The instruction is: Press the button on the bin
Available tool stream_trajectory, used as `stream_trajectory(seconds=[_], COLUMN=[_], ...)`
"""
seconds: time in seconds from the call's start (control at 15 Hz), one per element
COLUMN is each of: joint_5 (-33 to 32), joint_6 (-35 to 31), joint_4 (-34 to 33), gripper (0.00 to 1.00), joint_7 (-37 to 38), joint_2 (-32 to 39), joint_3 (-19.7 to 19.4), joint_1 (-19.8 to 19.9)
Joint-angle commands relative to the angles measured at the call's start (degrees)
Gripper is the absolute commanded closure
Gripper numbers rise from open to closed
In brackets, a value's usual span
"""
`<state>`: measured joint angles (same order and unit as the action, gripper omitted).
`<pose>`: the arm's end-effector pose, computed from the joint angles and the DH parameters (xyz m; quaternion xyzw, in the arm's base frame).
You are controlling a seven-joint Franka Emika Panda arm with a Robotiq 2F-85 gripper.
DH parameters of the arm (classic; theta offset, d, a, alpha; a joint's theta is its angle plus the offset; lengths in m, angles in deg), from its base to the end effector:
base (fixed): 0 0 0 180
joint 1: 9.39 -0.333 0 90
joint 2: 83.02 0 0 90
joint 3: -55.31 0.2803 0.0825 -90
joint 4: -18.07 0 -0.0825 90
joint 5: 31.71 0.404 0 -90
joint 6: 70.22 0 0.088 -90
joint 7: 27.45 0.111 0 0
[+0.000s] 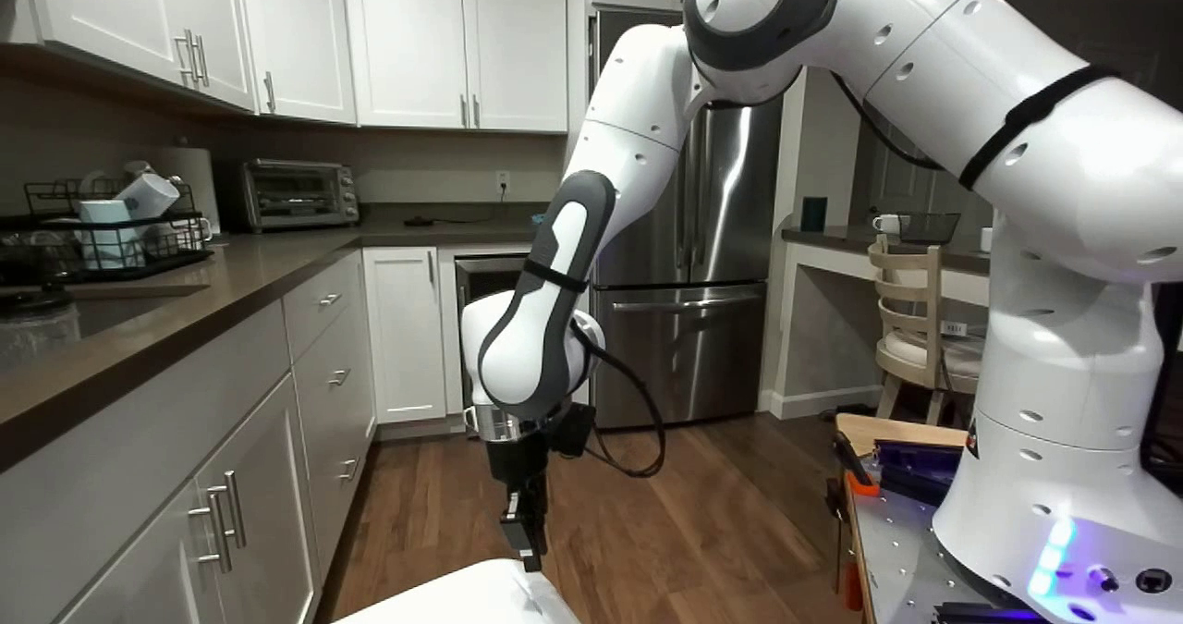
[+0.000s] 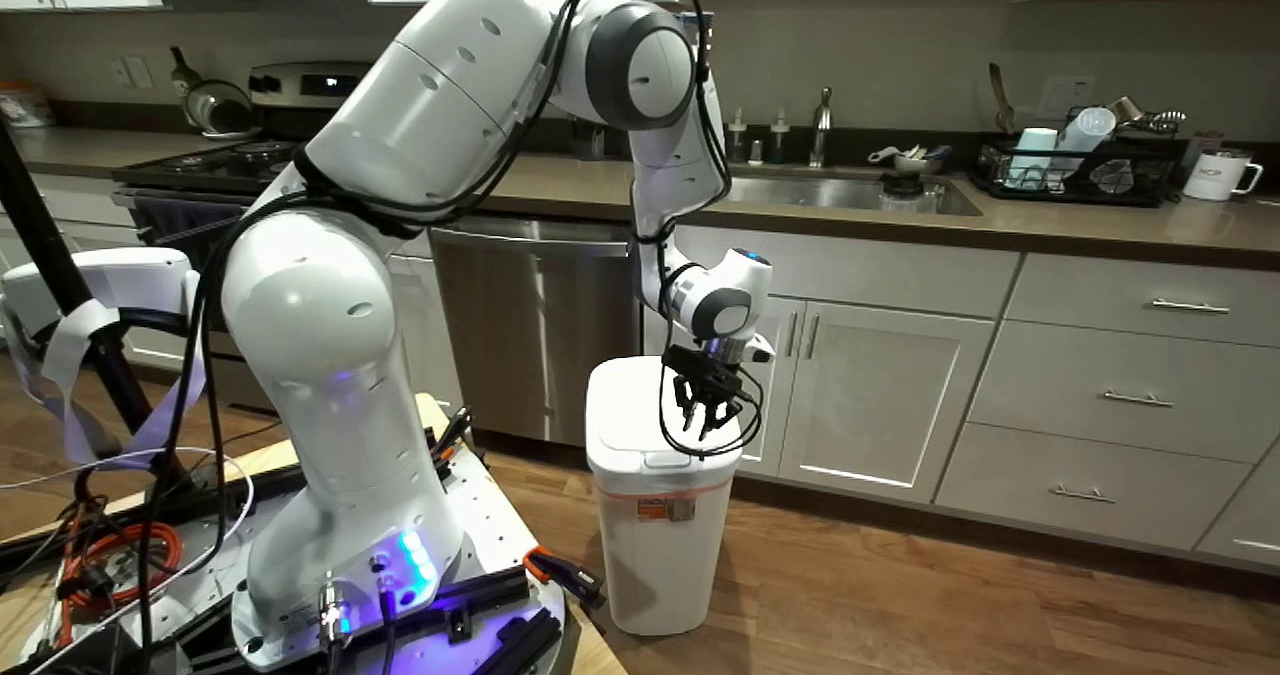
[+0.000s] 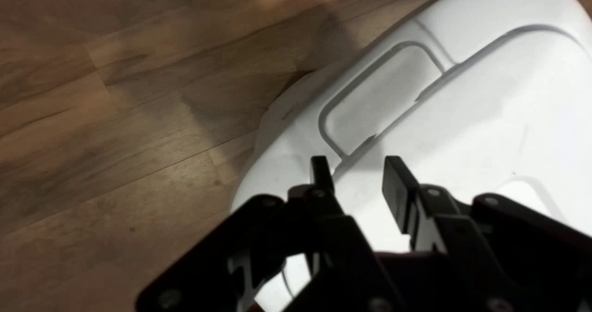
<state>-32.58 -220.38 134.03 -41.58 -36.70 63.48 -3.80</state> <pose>0.5257 0.0370 -0.0152 -0.9844 -0.1350 0.0959 0.0603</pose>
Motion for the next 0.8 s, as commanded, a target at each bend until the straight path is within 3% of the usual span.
stream_trajectory(seconds=[0.0, 0.2, 0.33, 0.4, 0.67, 0.73], joint_5=[2.4, 2.37, 1.75, 1.6, 1.45, 1.35], joint_6=[1.16, 2.59, 4.05, 4.66, 5.24, 4.47], joint_4=[2.42, 2.82, 3.13, 3.4, 5.32, 6.09], gripper=[0.68, 0.8, 0.85, 0.79, 0.97, 0.96], joint_7=[-7.7, -12.42, -13.94, -14.5, -15.67, -15.8], joint_2=[-1.78, -1.53, -1.51, -1.54, -1.81, -1.8], joint_3=[5.17, 7.65, 7.73, 7.64, 7.15, 7.05], joint_1=[5.24, 7.86, 8.0, 7.93, 7.43, 7.36])
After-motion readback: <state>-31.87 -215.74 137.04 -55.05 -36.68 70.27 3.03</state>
